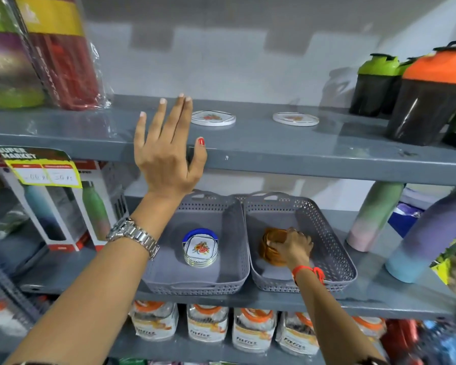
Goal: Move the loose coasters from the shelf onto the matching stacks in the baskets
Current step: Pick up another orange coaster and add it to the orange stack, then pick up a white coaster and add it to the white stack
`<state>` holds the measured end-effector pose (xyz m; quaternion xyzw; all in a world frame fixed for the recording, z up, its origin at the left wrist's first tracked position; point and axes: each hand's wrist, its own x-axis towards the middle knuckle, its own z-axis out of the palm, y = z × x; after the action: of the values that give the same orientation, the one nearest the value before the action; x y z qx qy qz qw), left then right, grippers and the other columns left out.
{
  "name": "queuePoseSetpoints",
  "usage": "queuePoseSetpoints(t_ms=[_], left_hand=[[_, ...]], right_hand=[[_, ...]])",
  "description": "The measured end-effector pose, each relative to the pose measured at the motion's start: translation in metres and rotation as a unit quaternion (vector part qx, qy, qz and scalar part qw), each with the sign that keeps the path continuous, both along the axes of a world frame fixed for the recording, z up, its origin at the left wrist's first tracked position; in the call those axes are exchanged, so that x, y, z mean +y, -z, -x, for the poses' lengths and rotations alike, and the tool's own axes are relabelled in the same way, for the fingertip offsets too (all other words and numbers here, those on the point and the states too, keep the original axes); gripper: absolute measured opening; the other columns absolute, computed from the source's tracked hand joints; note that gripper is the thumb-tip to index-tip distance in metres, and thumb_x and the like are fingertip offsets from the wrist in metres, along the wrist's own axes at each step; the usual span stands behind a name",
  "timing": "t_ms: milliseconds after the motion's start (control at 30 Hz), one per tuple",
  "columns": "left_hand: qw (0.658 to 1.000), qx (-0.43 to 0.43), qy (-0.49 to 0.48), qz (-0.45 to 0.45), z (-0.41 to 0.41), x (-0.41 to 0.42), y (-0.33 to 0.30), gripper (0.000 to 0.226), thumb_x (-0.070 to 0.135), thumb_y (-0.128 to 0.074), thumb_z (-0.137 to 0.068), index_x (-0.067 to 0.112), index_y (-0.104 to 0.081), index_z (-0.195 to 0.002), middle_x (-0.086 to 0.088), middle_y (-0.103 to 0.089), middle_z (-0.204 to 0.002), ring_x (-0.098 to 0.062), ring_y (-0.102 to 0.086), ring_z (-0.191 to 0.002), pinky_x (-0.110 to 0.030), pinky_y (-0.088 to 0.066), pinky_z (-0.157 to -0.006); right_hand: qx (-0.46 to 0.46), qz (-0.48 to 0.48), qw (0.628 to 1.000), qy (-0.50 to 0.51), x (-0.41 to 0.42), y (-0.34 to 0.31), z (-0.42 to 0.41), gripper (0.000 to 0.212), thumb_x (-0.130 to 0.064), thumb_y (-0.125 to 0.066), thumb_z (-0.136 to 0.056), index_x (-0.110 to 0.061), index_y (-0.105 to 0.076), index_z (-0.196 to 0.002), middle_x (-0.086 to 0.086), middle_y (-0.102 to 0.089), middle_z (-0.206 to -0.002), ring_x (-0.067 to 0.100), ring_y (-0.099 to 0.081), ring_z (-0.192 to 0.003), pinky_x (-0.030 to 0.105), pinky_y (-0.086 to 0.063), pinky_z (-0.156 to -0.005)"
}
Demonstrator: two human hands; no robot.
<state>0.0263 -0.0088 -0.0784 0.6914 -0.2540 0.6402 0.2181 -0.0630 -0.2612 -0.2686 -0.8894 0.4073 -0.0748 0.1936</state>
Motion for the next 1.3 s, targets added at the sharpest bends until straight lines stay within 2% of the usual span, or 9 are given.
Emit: queuePoseSetpoints(t_ms=[400,500,567,667,800,867,1067,1200,1300], left_hand=[[1.0,-0.008,-0.017,0.003,-0.001,-0.001,-0.001,0.056,0.041,-0.028,-0.096,0.013,-0.051,-0.138,-0.002,-0.054,-0.139,-0.023,-0.048,-0.13,-0.041,-0.026,-0.11],[1.0,0.005,-0.014,0.0,0.0,-0.002,-0.001,0.056,0.041,-0.03,-0.094,0.013,-0.051,-0.138,-0.003,-0.053,-0.139,-0.024,-0.048,-0.13,-0.042,-0.027,-0.11],[1.0,0.011,-0.011,-0.001,0.002,-0.001,-0.001,0.057,0.041,-0.03,-0.094,0.012,-0.051,-0.138,-0.003,-0.053,-0.139,-0.025,-0.048,-0.13,-0.042,-0.027,-0.11],[1.0,0.021,-0.001,-0.001,0.004,0.0,-0.003,0.057,0.04,-0.032,-0.093,0.011,-0.05,-0.139,-0.004,-0.053,-0.14,-0.025,-0.047,-0.13,-0.042,-0.026,-0.11],[0.999,0.037,0.015,-0.007,0.006,0.001,-0.004,0.057,0.038,-0.034,-0.092,0.01,-0.049,-0.139,-0.004,-0.05,-0.142,-0.026,-0.045,-0.132,-0.044,-0.025,-0.112],[0.999,0.042,0.017,-0.012,0.008,0.002,-0.004,0.056,0.037,-0.035,-0.093,0.009,-0.048,-0.14,-0.005,-0.049,-0.142,-0.027,-0.045,-0.132,-0.046,-0.025,-0.112],[0.998,0.051,0.016,-0.019,0.01,0.003,-0.005,0.057,0.036,-0.037,-0.092,0.007,-0.048,-0.139,-0.007,-0.048,-0.143,-0.027,-0.044,-0.132,-0.046,-0.024,-0.112],[0.998,0.061,0.02,-0.022,0.01,0.004,-0.004,0.057,0.036,-0.038,-0.092,0.004,-0.049,-0.138,-0.009,-0.047,-0.143,-0.027,-0.043,-0.133,-0.048,-0.026,-0.112],[0.997,0.065,0.016,-0.026,0.01,0.005,-0.004,0.057,0.036,-0.038,-0.092,0.004,-0.049,-0.138,-0.01,-0.048,-0.143,-0.028,-0.044,-0.133,-0.047,-0.026,-0.112]], right_hand=[[0.072,0.029,0.997,-0.028,0.013,-0.005,0.004,0.052,-0.049,-0.054,-0.088,-0.013,-0.054,-0.126,0.014,-0.043,-0.141,0.037,-0.025,-0.136,0.061,-0.015,-0.114],[-0.047,0.116,0.992,-0.03,0.028,-0.022,0.012,0.041,-0.041,-0.054,-0.088,-0.013,-0.06,-0.118,0.014,-0.055,-0.127,0.035,-0.041,-0.122,0.057,-0.029,-0.109],[-0.216,0.202,0.955,-0.034,0.044,-0.043,0.019,0.034,-0.036,-0.052,-0.083,-0.013,-0.066,-0.104,0.012,-0.066,-0.106,0.033,-0.053,-0.101,0.046,-0.043,-0.092],[-0.479,0.291,0.825,-0.068,0.074,-0.092,0.036,0.025,-0.028,-0.052,-0.081,-0.011,-0.068,-0.088,0.008,-0.069,-0.084,0.029,-0.053,-0.079,0.039,-0.042,-0.078],[-0.632,0.312,0.7,-0.116,0.108,-0.18,0.06,0.016,-0.015,-0.057,-0.082,-0.005,-0.067,-0.077,0.006,-0.067,-0.074,0.021,-0.047,-0.07,0.026,-0.034,-0.072],[-0.61,0.306,0.719,-0.132,0.118,-0.219,0.059,0.017,-0.019,-0.056,-0.083,-0.007,-0.067,-0.083,0.005,-0.067,-0.08,0.021,-0.047,-0.076,0.022,-0.032,-0.073],[-0.27,0.205,0.917,-0.21,0.122,-0.286,-0.002,0.055,-0.047,-0.064,-0.079,-0.008,-0.056,-0.117,0.011,-0.061,-0.115,0.029,-0.043,-0.116,0.04,-0.047,-0.091],[-0.133,0.118,0.948,-0.264,0.126,-0.302,-0.044,0.052,-0.059,-0.066,-0.074,-0.012,-0.048,-0.089,0.013,-0.059,-0.109,0.033,-0.051,-0.111,0.033,-0.043,-0.079],[-0.086,0.092,0.959,-0.255,0.129,-0.308,-0.062,0.066,-0.06,-0.069,-0.071,-0.012,-0.049,-0.112,0.009,-0.054,-0.123,0.029,-0.051,-0.113,0.037,-0.045,-0.093]])
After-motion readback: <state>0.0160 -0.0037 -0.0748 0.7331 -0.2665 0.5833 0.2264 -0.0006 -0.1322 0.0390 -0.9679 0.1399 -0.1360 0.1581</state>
